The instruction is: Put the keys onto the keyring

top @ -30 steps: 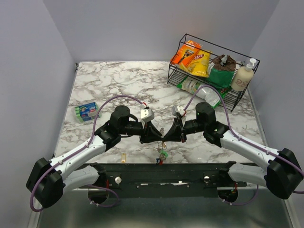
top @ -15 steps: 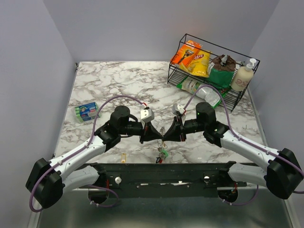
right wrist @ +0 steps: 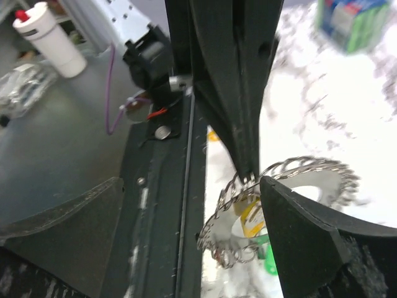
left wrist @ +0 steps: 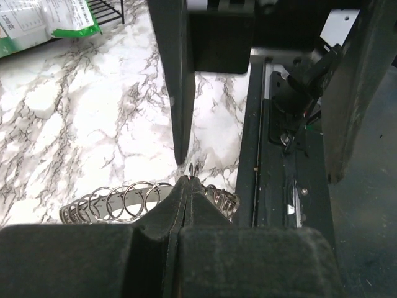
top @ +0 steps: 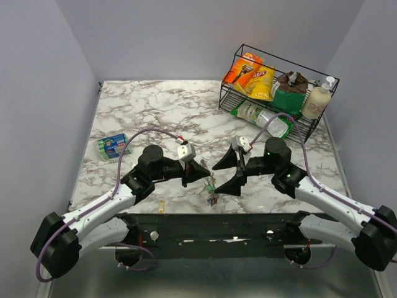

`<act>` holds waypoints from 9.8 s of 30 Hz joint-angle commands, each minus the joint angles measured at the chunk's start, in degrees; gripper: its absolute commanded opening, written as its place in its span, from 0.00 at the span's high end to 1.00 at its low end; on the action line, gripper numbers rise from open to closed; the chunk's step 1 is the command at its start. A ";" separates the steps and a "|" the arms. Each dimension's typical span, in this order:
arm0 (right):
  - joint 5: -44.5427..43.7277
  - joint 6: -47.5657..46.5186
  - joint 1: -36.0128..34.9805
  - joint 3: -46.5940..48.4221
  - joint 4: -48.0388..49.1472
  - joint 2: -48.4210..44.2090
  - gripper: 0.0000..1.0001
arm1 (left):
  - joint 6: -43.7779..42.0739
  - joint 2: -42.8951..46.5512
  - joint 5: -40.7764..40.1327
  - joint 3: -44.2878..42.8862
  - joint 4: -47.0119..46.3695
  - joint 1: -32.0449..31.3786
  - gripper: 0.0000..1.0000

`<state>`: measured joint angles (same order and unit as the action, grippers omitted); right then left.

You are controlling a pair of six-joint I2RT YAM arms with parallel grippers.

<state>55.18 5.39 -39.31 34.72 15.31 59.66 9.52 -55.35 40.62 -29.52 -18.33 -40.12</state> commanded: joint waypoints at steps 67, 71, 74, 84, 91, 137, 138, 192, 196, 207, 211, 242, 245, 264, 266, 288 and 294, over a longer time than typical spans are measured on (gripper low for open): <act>-20.90 -7.41 -25.11 29.07 -2.30 45.62 0.23 | 1.38 3.32 -24.80 -17.58 11.82 25.18 1.00; -21.25 -8.72 -26.52 33.47 -4.06 50.72 0.25 | 1.73 2.79 -25.15 -20.05 14.72 25.18 1.00; -21.60 -9.08 -27.13 35.41 -5.03 53.01 0.28 | 1.99 3.49 -24.89 -20.67 15.25 25.18 1.00; -23.09 -9.69 -27.75 39.81 -8.71 58.37 0.39 | 2.08 4.29 -22.96 -20.49 16.13 25.18 1.00; -27.92 -9.96 -28.01 41.39 -11.09 59.78 0.42 | 2.00 4.90 -21.90 -19.79 15.78 25.18 1.00; -39.62 -12.77 -28.01 35.43 -14.26 50.50 0.99 | -0.47 6.57 -21.46 -19.00 16.75 25.26 1.00; -39.97 -12.86 -28.10 33.50 -13.91 49.16 1.00 | -0.55 6.40 -21.55 -18.91 16.83 25.26 1.00; -65.11 -24.02 -19.14 10.19 -22.17 3.27 0.99 | -14.53 -1.24 -6.87 -10.30 16.31 5.31 1.00; -64.58 -24.63 -19.22 11.42 -22.25 6.08 1.00 | -14.35 -1.86 -6.17 -10.65 16.31 5.14 1.00; -56.42 -24.81 -19.14 14.06 -21.99 6.70 0.99 | -12.07 -4.58 -6.70 -10.38 13.49 4.87 1.00; -53.51 -24.72 -19.14 14.41 -21.90 6.87 0.99 | -11.80 -5.55 -6.78 -10.47 12.53 4.61 1.00; -54.91 -26.31 -19.23 15.73 -20.85 8.11 0.98 | -15.14 -5.12 -4.94 -9.42 13.49 2.50 1.00; -54.91 -26.04 -19.23 15.55 -20.85 7.49 0.98 | -15.32 -5.03 -5.29 -9.42 13.93 2.15 1.00; -63.00 -23.32 -19.23 14.50 -19.53 8.37 0.98 | -15.32 -1.43 -5.46 -6.87 12.62 1.80 1.00; -63.09 -23.06 -19.14 13.80 -19.09 8.02 0.98 | -15.14 -0.90 -5.90 -6.52 12.26 1.80 1.00; -70.47 -15.85 -17.29 5.89 -16.80 2.74 0.99 | -14.44 5.86 -20.05 -4.76 14.63 1.80 1.00; -67.84 -12.25 -16.68 5.54 -19.96 6.78 0.99 | -13.83 8.86 -21.55 -4.14 14.90 1.80 1.00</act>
<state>-12.64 -10.55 -56.29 40.91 -2.96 64.03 -4.97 -48.73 21.69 -33.87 -1.98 -38.00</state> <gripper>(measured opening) 0.012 0.009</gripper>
